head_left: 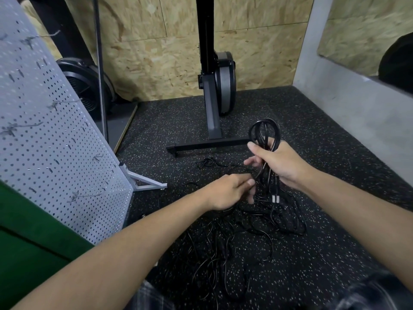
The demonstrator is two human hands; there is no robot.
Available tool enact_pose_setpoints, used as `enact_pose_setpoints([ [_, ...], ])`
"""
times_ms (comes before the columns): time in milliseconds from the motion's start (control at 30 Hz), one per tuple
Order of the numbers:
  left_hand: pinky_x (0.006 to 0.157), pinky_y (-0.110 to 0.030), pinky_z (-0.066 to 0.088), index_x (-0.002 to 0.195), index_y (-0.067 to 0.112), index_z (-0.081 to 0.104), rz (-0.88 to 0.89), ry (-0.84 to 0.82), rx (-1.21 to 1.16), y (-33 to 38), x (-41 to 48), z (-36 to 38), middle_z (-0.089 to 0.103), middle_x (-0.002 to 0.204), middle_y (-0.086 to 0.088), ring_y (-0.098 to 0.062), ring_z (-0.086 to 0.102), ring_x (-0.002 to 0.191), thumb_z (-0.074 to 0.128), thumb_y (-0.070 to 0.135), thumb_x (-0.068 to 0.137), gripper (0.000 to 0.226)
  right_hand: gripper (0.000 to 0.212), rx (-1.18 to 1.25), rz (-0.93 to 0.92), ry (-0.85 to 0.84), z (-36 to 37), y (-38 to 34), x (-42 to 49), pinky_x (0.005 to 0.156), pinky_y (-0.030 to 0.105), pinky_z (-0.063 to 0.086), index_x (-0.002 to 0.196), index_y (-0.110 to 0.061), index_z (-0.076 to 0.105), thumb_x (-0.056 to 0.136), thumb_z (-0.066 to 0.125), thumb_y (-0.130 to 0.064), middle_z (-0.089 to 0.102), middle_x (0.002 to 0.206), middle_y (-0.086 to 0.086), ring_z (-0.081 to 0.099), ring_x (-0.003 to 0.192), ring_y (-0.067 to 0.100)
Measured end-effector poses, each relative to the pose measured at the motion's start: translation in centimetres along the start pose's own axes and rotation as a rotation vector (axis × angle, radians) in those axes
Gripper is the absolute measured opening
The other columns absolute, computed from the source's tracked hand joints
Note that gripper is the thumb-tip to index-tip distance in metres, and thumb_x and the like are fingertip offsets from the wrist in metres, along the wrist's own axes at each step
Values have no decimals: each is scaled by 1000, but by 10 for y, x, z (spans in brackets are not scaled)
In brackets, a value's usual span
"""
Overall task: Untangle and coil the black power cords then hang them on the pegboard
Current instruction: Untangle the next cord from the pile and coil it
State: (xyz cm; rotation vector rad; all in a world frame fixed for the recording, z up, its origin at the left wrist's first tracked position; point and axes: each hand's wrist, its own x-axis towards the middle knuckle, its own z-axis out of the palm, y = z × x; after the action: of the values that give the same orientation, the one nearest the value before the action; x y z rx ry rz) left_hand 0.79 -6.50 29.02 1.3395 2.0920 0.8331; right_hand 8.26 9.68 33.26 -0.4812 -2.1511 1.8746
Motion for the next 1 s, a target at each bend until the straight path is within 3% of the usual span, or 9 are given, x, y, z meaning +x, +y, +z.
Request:
enact_pose_setpoints([
  [67,85,-23,48,97,26,60,-17,-21,15,-13,-1,1,77,113,5,-5,67,91,41,31,114,25,23,52,-18,28,-2,-3,0,86,40,60,80,-18,62,100,70,-26,55,55,2,75,74,27],
  [133,96,-36,52,100,25,62,-43,-37,53,-28,-1,3,76,116,4,-16,69,104,47,32,112,20,30,44,-35,79,-2,-6,0,84,40,60,73,-20,60,99,71,-26,51,49,4,66,54,21],
  [267,84,-33,53,107,23,62,-88,-46,86,-56,-2,7,73,104,3,-9,64,85,53,25,109,10,29,133,-24,76,-6,-13,2,54,30,48,73,-21,60,99,71,-25,42,51,-1,43,46,14],
  [367,86,-36,54,101,33,61,-159,2,17,-68,1,6,75,107,4,-10,67,90,54,36,108,11,27,190,36,96,-11,-11,5,47,25,37,78,-23,56,100,70,-27,34,57,-3,35,49,11],
  [467,76,-30,47,102,18,62,-210,9,-131,-64,4,0,75,102,3,-1,60,74,51,29,110,17,29,118,53,172,-17,-7,8,47,25,33,76,-24,54,100,71,-28,38,56,-6,37,48,9],
  [533,71,-28,46,96,16,60,-238,-24,-193,-60,2,-3,75,92,-1,-7,68,77,48,30,112,24,21,117,62,209,-21,-8,10,42,23,32,84,-20,59,99,72,-27,41,55,-8,39,48,9],
  [667,76,-43,51,90,16,62,-262,-45,-237,-59,-3,-7,75,77,-4,-24,71,76,47,49,109,41,23,173,40,291,-32,-17,12,36,21,30,110,-9,65,99,73,-28,44,63,-4,39,46,7],
  [800,65,-31,46,83,20,64,-278,61,-61,-60,-1,-13,66,68,-4,-14,59,59,51,65,101,50,28,93,70,339,-38,-13,13,37,22,35,108,-8,63,97,74,-31,48,74,3,38,47,11],
  [1000,67,-30,46,91,33,64,-323,-78,147,-69,-8,-28,72,87,3,-11,62,73,56,59,101,29,23,-192,78,205,-38,-4,12,47,28,42,92,-18,66,97,73,-40,51,73,3,43,49,14],
])
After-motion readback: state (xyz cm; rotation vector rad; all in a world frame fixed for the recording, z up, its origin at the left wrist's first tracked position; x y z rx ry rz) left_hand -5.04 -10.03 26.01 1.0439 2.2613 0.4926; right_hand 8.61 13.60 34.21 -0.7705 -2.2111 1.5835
